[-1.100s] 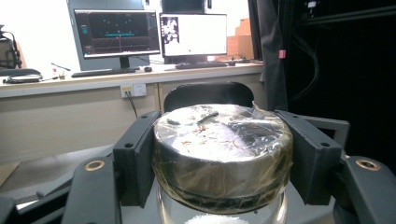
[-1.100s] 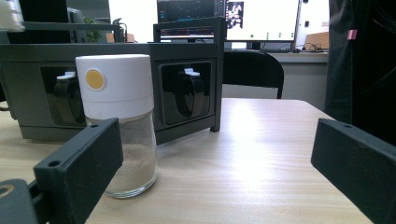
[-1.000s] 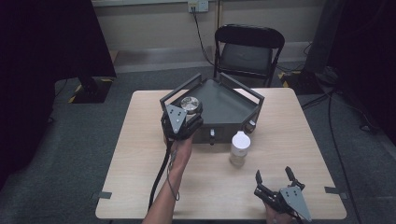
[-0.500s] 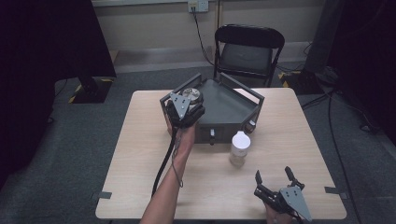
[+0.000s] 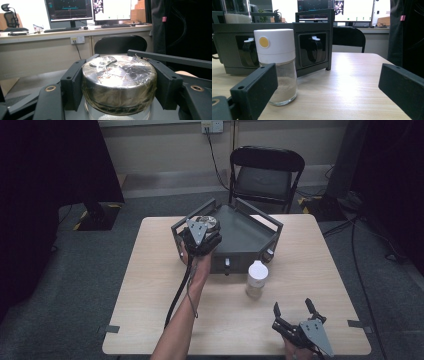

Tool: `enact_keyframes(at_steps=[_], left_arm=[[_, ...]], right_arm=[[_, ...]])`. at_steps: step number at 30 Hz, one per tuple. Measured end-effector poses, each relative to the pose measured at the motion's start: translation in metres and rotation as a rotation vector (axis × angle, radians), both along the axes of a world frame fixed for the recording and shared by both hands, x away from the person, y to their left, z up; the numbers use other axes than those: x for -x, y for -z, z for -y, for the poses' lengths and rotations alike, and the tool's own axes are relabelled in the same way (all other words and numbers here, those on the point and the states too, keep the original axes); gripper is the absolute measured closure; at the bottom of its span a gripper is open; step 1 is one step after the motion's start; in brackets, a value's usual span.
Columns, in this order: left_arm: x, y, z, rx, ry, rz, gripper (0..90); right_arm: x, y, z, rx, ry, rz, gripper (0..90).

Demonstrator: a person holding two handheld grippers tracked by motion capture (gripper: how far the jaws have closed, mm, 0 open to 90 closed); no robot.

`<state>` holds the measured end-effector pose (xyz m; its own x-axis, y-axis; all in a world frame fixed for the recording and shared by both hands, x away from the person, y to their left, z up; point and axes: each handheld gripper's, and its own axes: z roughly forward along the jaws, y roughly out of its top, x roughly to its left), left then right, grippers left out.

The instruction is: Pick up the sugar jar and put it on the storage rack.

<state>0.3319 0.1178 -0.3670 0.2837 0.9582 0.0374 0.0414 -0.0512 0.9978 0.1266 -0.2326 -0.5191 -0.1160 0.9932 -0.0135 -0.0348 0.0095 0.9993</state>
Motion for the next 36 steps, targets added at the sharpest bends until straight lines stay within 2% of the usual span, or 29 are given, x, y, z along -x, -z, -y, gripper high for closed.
enact_keyframes(at_steps=[5,7,10,24,25,26,27,33,36], left_arm=[[-0.001,0.003,0.002,0.0,-0.013,-0.018,34.6],[0.0,0.008,0.002,0.014,-0.017,-0.004,34.6],[0.001,0.01,0.002,0.009,-0.01,0.002,34.6],[0.001,0.011,-0.001,0.012,-0.002,0.0,33.6],[0.0,0.011,-0.001,0.011,-0.001,-0.009,32.4],[-0.003,0.009,-0.002,0.012,0.007,-0.032,29.4],[-0.006,0.008,-0.005,0.03,0.016,-0.066,25.6],[-0.004,0.015,-0.008,0.043,0.002,-0.022,3.2],[-0.002,0.013,-0.012,0.061,0.012,-0.014,0.6]], right_arm=[[0.0,0.0,0.0,-0.001,0.001,-0.001,1.1],[0.0,0.0,0.0,0.001,0.001,0.001,1.1],[0.0,0.0,0.0,0.0,0.0,0.0,1.1],[0.0,0.0,0.0,0.0,0.003,-0.001,1.1],[0.0,0.0,-0.001,0.0,0.004,0.0,1.1],[0.0,0.0,-0.001,0.0,0.004,0.0,1.1],[0.0,0.0,-0.001,0.0,0.004,0.0,1.1],[0.0,0.0,-0.001,0.0,0.005,0.0,1.1],[0.0,0.0,-0.001,0.0,0.008,-0.001,1.1]])
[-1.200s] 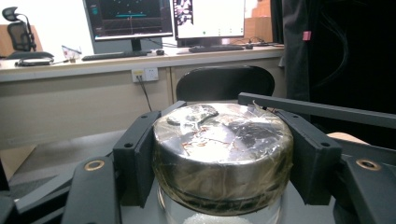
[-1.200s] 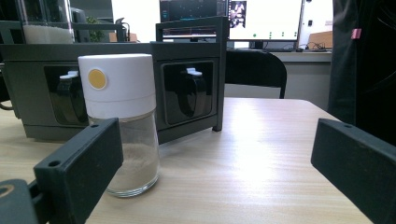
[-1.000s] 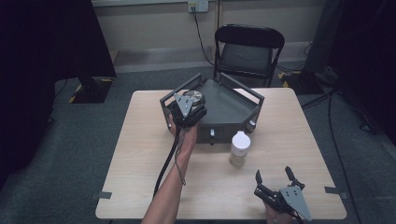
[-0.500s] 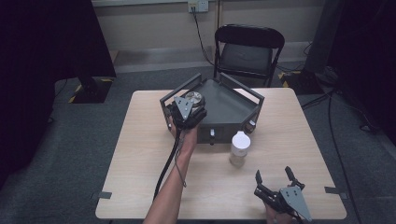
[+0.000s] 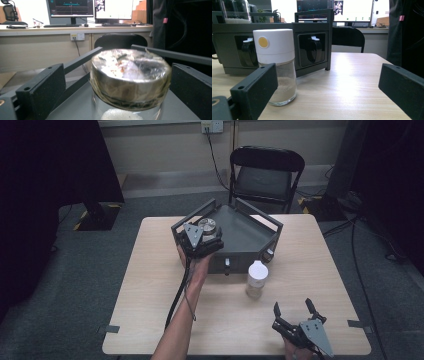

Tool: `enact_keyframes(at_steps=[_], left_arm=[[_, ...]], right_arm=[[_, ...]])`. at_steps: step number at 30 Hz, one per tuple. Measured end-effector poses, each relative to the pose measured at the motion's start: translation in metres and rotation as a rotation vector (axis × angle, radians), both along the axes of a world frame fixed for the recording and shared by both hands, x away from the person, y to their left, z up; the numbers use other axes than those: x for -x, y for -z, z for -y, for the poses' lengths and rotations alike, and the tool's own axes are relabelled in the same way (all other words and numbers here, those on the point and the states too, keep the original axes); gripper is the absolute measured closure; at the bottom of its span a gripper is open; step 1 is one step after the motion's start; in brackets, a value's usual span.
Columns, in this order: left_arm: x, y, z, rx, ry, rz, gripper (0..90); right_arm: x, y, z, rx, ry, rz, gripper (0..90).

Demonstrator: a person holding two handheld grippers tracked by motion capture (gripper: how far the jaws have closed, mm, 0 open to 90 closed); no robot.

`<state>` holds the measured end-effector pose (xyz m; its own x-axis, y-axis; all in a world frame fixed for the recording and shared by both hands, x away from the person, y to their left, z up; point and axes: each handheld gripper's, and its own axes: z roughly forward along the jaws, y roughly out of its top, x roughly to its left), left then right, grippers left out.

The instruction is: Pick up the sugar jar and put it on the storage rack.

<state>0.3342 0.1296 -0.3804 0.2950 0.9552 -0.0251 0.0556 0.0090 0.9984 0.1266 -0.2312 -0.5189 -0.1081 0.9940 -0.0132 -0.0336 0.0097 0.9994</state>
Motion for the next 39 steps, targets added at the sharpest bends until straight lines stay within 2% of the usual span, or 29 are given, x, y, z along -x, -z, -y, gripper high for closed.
enact_keyframes(at_steps=[6,9,13,20,24,26,36,39], left_arm=[[0.005,-0.002,-0.006,0.003,0.017,-0.007,0.1],[0.007,-0.001,-0.008,0.024,0.025,-0.008,0.0],[0.012,-0.004,-0.006,0.032,0.028,-0.022,0.0],[0.024,0.001,-0.008,0.032,0.026,0.011,0.0],[0.028,0.003,-0.012,0.036,0.021,0.008,0.0],[0.036,0.007,-0.013,0.044,0.003,0.033,0.0],[0.051,0.013,-0.023,0.054,-0.005,0.026,0.0],[0.059,0.019,-0.025,0.063,-0.003,0.031,0.0]], right_arm=[[0.0,0.0,-0.001,0.0,0.004,0.001,1.1],[0.0,0.0,-0.001,0.0,0.005,0.001,1.1],[0.0,0.0,-0.001,0.0,0.007,0.001,1.1],[0.0,0.0,-0.002,0.001,0.011,0.001,1.1],[0.0,0.0,-0.002,0.001,0.011,0.001,1.1],[0.0,0.0,-0.002,0.001,0.012,0.001,1.1],[0.0,0.0,-0.003,0.0,0.014,0.001,1.1],[0.0,0.0,-0.003,0.001,0.016,0.002,1.1]])
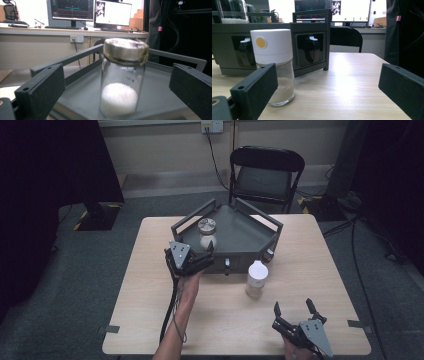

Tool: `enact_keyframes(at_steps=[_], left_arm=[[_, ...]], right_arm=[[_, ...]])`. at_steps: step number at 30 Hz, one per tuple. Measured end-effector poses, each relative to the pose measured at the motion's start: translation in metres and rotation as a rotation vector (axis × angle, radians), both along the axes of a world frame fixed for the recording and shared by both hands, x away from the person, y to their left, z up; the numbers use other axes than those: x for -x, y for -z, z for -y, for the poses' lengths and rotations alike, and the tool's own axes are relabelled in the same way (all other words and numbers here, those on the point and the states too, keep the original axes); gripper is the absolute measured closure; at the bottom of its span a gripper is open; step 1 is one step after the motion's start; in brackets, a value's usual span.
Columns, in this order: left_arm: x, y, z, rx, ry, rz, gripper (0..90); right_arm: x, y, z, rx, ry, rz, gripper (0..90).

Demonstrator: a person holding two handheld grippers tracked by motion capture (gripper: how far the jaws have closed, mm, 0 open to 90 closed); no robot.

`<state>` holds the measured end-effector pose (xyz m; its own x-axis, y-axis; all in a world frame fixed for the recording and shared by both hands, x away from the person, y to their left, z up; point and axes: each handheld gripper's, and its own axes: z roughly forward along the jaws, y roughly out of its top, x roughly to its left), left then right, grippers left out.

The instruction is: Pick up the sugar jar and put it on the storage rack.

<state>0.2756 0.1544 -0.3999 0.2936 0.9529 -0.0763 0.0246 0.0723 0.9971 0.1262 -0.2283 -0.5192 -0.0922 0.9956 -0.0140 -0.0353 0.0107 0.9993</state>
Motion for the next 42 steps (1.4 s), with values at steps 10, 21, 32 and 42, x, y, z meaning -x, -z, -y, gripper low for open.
enact_keyframes(at_steps=[10,21,32,42], left_arm=[[0.022,0.023,-0.003,0.011,0.009,-0.012,0.0],[0.048,0.041,-0.006,0.031,0.008,0.007,0.0],[0.071,0.061,-0.005,-0.002,-0.014,0.015,0.0],[0.094,0.086,-0.008,0.032,-0.056,0.056,0.0]], right_arm=[[0.0,0.0,-0.001,0.001,0.006,0.001,1.1],[0.0,0.0,-0.001,0.001,0.006,0.001,1.1],[0.0,0.0,-0.001,0.001,0.007,0.001,1.1],[0.0,0.0,-0.001,0.001,0.007,0.001,1.1]])
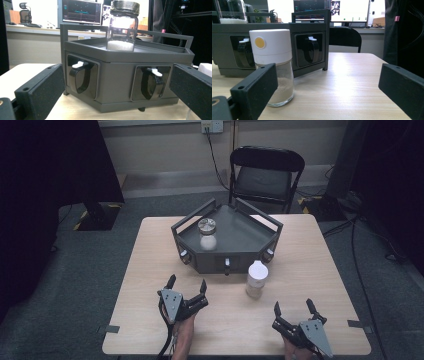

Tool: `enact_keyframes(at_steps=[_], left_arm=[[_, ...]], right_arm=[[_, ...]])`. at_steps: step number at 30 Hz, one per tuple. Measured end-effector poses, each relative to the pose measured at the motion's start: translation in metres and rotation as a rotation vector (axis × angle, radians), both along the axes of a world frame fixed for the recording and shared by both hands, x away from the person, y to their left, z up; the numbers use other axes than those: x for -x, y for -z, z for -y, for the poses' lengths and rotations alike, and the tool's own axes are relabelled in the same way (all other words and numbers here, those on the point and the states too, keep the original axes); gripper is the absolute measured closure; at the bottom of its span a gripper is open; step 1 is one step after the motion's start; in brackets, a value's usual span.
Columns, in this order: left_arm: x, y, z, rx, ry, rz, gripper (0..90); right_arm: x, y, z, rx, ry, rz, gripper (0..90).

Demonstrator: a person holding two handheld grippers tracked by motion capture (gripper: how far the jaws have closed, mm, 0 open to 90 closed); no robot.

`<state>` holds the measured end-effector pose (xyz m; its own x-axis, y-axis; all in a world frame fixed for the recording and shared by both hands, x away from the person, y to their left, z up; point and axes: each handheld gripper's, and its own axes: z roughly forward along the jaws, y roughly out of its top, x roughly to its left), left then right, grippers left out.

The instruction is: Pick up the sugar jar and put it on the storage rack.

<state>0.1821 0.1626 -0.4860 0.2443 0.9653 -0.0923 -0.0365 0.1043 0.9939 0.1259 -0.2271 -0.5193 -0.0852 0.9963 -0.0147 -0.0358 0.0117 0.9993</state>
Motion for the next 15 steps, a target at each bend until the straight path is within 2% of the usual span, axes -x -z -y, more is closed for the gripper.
enact_keyframes(at_steps=[5,15], left_arm=[[0.01,0.01,-0.004,0.001,-0.001,0.012,0.0],[0.03,0.029,-0.006,-0.028,-0.035,0.039,0.0]], right_arm=[[0.0,0.0,0.0,0.0,0.0,0.0,1.1],[0.0,0.0,0.0,0.0,0.001,0.001,1.1]])
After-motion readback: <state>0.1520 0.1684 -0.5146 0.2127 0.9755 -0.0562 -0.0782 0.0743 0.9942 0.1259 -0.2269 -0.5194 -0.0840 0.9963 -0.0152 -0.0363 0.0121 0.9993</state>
